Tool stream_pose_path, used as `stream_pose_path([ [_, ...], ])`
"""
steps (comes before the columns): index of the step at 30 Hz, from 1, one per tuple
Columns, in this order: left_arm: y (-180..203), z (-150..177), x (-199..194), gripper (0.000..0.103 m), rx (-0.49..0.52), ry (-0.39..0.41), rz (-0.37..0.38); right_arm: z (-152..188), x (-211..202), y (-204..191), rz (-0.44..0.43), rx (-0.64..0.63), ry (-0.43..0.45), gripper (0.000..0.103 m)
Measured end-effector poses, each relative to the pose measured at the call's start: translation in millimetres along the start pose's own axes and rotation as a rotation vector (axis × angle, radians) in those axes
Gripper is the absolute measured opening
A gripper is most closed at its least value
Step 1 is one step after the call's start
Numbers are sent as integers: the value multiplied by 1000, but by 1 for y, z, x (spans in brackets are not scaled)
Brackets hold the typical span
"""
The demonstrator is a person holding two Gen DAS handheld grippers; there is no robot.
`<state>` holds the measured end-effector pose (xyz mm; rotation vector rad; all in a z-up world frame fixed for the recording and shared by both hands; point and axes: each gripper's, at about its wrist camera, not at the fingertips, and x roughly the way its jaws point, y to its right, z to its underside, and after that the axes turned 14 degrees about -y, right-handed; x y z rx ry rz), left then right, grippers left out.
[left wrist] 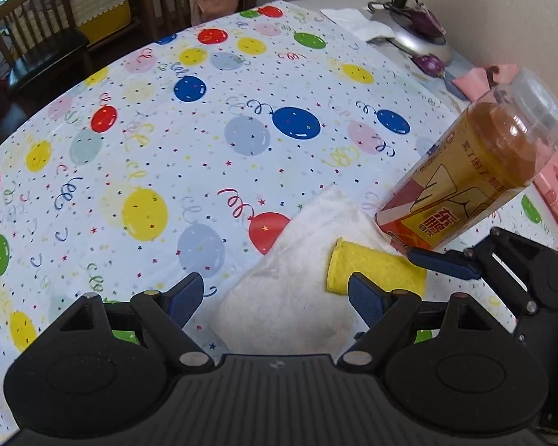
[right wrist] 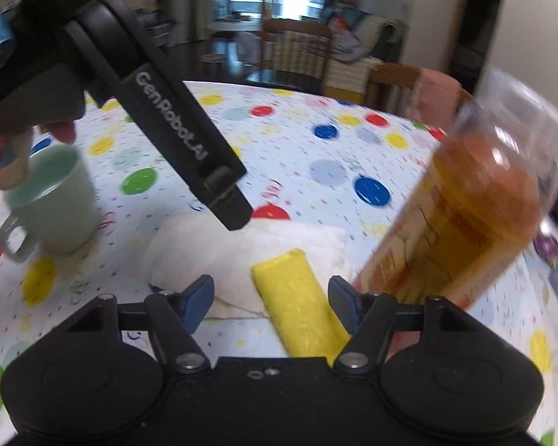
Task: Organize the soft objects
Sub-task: 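Move the left gripper to the white paper towel while the right approaches the yellow sponge, then close the left gripper on the paper towel while the right grasps the yellow sponge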
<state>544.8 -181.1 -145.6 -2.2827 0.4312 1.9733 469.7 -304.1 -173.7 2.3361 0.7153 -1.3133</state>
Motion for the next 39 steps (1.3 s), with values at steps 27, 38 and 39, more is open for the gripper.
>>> stream_pose_path([
  [27, 32, -9, 60, 86, 271, -164, -120, 29, 0, 23, 15, 55, -60, 36],
  [38, 31, -6, 58, 66, 238, -131, -92, 57, -20, 35, -5, 139, -61, 35],
  [39, 33, -4, 56, 55, 240, -125, -91, 61, -22, 36, -5, 146, -62, 35],
])
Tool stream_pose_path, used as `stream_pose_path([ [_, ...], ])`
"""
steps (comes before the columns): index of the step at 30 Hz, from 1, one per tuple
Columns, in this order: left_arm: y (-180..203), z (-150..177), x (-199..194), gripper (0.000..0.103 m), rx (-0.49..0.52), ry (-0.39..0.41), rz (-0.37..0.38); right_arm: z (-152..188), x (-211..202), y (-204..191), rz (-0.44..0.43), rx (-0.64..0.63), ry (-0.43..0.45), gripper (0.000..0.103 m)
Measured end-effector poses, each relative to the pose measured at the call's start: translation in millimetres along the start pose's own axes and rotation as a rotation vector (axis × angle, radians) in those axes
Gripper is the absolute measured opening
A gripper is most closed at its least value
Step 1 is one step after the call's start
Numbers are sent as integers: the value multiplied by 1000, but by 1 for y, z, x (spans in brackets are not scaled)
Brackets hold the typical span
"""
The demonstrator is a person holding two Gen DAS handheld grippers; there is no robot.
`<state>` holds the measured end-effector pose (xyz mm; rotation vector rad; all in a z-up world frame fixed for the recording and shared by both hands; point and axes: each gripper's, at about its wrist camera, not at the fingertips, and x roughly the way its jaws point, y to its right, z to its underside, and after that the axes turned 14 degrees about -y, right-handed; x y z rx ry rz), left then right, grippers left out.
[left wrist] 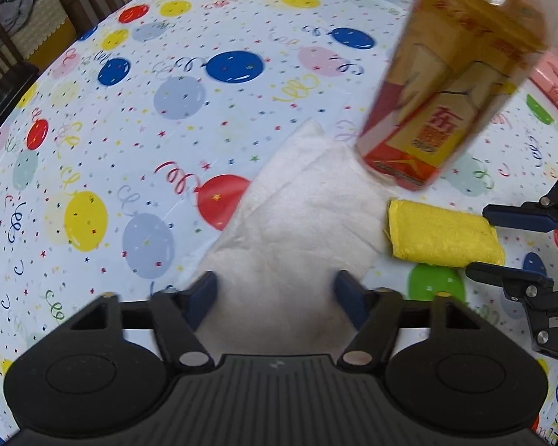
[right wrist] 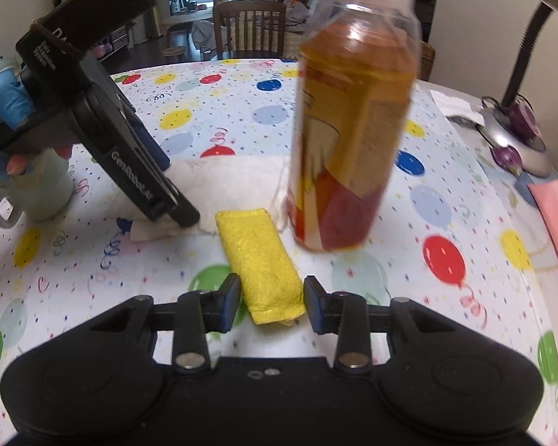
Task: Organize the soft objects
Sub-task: 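Close the left gripper on the paper towel while the right grasps the yellow sponge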
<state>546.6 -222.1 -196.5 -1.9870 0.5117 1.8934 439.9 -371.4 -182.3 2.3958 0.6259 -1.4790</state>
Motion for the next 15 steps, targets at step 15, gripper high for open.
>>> stream_pose_path([
  [15, 20, 17, -17, 10, -43, 16, 55, 25, -27, 1, -14, 78, 22, 35],
])
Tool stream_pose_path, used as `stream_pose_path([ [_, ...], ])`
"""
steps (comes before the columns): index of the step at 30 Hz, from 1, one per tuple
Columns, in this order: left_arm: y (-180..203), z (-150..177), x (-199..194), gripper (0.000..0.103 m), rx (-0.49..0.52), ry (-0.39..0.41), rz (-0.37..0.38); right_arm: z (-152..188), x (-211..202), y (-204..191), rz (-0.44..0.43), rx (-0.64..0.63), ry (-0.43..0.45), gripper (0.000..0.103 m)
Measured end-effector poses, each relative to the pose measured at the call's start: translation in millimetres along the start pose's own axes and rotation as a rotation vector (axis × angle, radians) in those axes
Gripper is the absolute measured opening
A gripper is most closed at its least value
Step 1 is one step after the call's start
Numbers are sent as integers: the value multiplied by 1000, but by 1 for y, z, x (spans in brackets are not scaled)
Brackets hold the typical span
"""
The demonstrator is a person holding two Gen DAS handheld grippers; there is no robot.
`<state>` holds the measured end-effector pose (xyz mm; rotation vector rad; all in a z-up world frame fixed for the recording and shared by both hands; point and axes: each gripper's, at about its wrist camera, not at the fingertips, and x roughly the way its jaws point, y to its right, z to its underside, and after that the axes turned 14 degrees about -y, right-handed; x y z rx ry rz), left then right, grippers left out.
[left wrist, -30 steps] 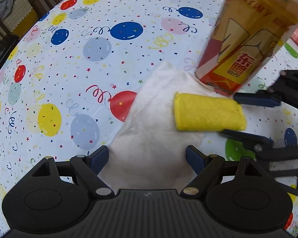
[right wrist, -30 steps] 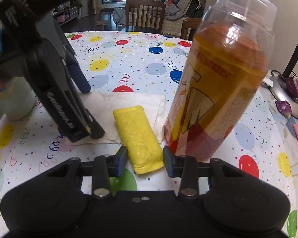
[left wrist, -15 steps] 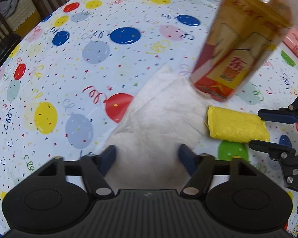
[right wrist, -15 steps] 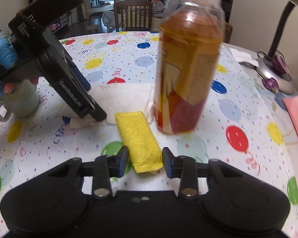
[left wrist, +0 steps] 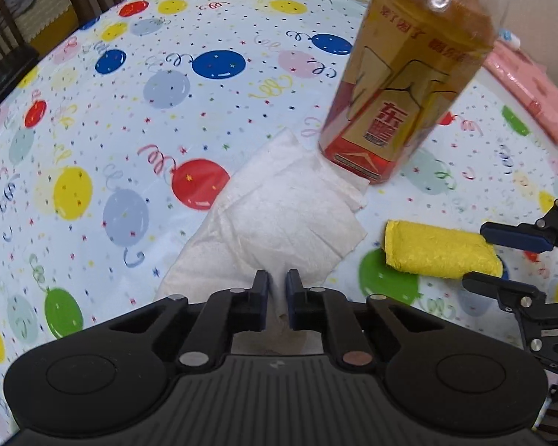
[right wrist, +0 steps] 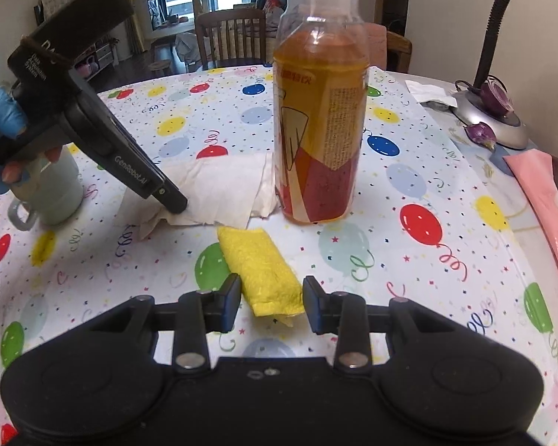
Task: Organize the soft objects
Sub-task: 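Close the left gripper on the paper towel while the right grasps the yellow sponge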
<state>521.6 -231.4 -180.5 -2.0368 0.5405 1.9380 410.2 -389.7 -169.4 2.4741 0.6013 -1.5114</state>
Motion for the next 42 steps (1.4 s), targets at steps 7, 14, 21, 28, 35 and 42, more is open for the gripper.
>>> stream_pose_path([
  [7, 11, 28, 0, 10, -16, -26, 76, 24, -12, -2, 9, -34, -41, 35],
  [14, 32, 54, 8, 10, 33, -31, 55, 42, -12, -1, 3, -35, -80, 36],
  [21, 34, 56, 1, 13, 64, 3, 47, 40, -13, -3, -17, -58, -65, 49],
  [28, 31, 54, -4, 86, 50, 39, 19, 35, -11, -6, -59, -93, -58, 70],
  [35, 32, 41, 5, 86, 40, 76, -16, 31, 0, -10, -72, -141, -74, 84],
  [42, 41, 34, 27, 87, 91, 50, -38, 26, 12, -15, -56, -186, -103, 82],
])
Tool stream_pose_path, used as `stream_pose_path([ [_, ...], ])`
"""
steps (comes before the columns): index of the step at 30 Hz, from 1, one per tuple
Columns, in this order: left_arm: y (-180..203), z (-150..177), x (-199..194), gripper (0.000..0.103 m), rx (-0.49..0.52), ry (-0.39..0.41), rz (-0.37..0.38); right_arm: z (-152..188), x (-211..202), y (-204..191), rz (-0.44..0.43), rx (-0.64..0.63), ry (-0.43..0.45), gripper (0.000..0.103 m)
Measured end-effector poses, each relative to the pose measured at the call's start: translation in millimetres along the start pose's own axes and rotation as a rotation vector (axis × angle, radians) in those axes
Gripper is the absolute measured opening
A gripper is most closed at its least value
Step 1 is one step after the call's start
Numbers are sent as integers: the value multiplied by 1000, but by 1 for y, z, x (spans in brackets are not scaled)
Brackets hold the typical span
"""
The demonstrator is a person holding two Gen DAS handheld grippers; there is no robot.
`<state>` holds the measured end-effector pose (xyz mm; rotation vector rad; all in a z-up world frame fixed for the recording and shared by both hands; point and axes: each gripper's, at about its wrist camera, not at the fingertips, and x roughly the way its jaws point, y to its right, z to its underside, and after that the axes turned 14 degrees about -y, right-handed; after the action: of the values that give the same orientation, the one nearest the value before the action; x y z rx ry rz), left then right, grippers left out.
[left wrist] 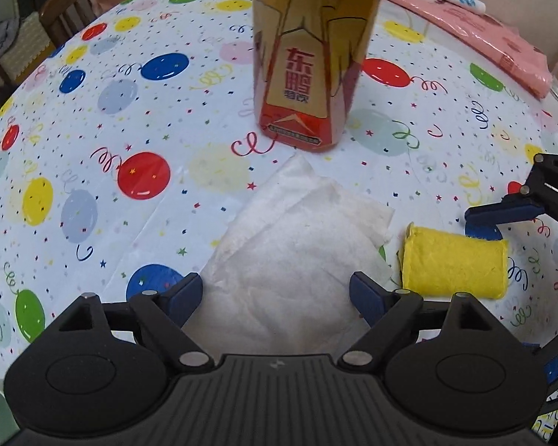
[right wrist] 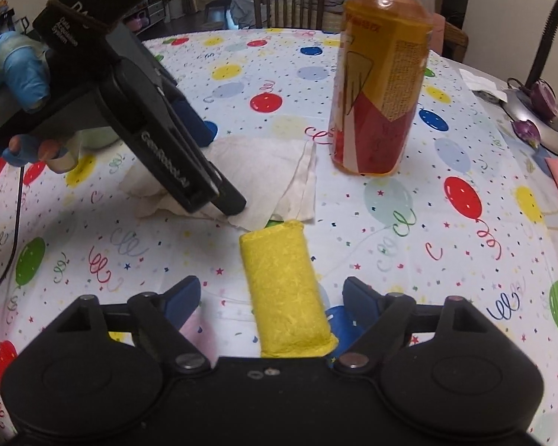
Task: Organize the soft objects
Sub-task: 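Close the left gripper on the paper towel while the right grasps the yellow sponge, then lift the paper towel and sponge and carry them over the box with both grippers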
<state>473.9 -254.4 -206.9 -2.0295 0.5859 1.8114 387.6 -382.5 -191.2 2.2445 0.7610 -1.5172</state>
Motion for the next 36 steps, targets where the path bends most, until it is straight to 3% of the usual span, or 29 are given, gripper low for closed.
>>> stream_pose_path([
  [8, 2, 2, -1, 86, -6, 18, -5, 3, 5, -4, 18, -15, -18, 62],
  [11, 3, 2, -1, 77, -26, 21, -5, 4, 3, -4, 31, -13, -16, 53],
  [13, 6, 3, -3, 55, -31, 27, -6, 4, 1, -3, 42, -2, -12, 43],
  [14, 7, 4, -5, 50, -31, 33, -6, 4, 0, -1, 45, 7, -11, 39],
  [16, 10, 4, -8, 31, -33, 41, -7, 5, -1, 1, 33, 25, -11, 38],
  [17, 11, 4, -9, 28, -38, 44, -6, 6, -1, 1, 33, 31, -9, 38],
  [19, 12, 3, -11, 13, -44, 45, -1, 7, -2, 0, 40, 40, -9, 37],
  [26, 8, 14, -20, 8, -107, 72, 24, 15, -12, 3, 13, 138, 12, 37],
  [36, -3, 56, -68, 8, -216, 129, 72, 19, -63, -12, -37, 185, 96, 37],
])
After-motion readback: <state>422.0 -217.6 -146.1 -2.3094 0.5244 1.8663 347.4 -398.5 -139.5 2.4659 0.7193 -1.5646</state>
